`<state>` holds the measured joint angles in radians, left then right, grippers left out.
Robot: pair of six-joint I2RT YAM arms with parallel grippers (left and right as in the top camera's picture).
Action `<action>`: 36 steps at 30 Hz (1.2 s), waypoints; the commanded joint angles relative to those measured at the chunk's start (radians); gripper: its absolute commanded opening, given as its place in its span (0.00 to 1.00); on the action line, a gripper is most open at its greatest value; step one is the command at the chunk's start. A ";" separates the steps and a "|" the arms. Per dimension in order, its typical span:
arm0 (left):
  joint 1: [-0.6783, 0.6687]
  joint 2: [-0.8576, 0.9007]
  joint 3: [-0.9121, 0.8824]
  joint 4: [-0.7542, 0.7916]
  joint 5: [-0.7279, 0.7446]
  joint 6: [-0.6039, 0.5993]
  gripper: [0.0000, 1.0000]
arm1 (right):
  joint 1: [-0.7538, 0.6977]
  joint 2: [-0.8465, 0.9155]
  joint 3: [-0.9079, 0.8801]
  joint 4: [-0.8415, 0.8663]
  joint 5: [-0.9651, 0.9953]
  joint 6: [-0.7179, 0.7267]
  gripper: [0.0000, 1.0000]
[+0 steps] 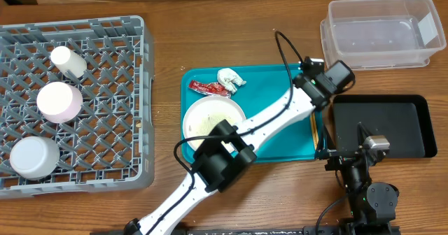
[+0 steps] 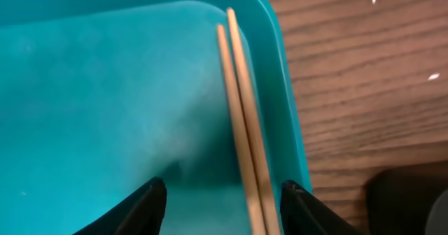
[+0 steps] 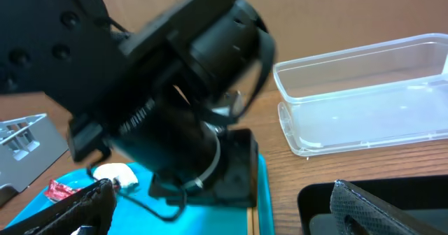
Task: Sort waste into correct bins and load items into the dishwasher
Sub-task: 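Lower the left gripper around the chopsticks and close it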
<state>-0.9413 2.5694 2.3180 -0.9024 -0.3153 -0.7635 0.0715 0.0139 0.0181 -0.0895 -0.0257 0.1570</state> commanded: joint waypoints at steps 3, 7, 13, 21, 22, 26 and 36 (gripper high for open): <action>-0.029 0.030 0.022 0.001 -0.161 -0.004 0.54 | -0.006 -0.011 -0.010 0.006 0.005 0.003 1.00; -0.023 0.030 0.022 -0.006 -0.183 -0.005 0.52 | -0.006 -0.011 -0.010 0.006 0.005 0.003 1.00; -0.001 0.043 0.020 -0.043 -0.163 -0.048 0.50 | -0.006 -0.011 -0.010 0.006 0.005 0.003 1.00; 0.002 0.060 0.024 -0.006 -0.093 -0.072 0.50 | -0.006 -0.011 -0.010 0.006 0.005 0.003 1.00; 0.004 0.060 0.027 -0.004 -0.086 -0.072 0.50 | -0.006 -0.011 -0.010 0.006 0.005 0.003 1.00; 0.005 0.060 0.043 -0.002 -0.049 -0.082 0.50 | -0.006 -0.011 -0.010 0.006 0.005 0.003 1.00; 0.005 0.060 0.045 0.013 -0.002 -0.106 0.47 | -0.006 -0.011 -0.010 0.006 0.005 0.003 1.00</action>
<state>-0.9379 2.6053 2.3478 -0.8906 -0.3317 -0.8402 0.0715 0.0135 0.0181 -0.0898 -0.0257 0.1574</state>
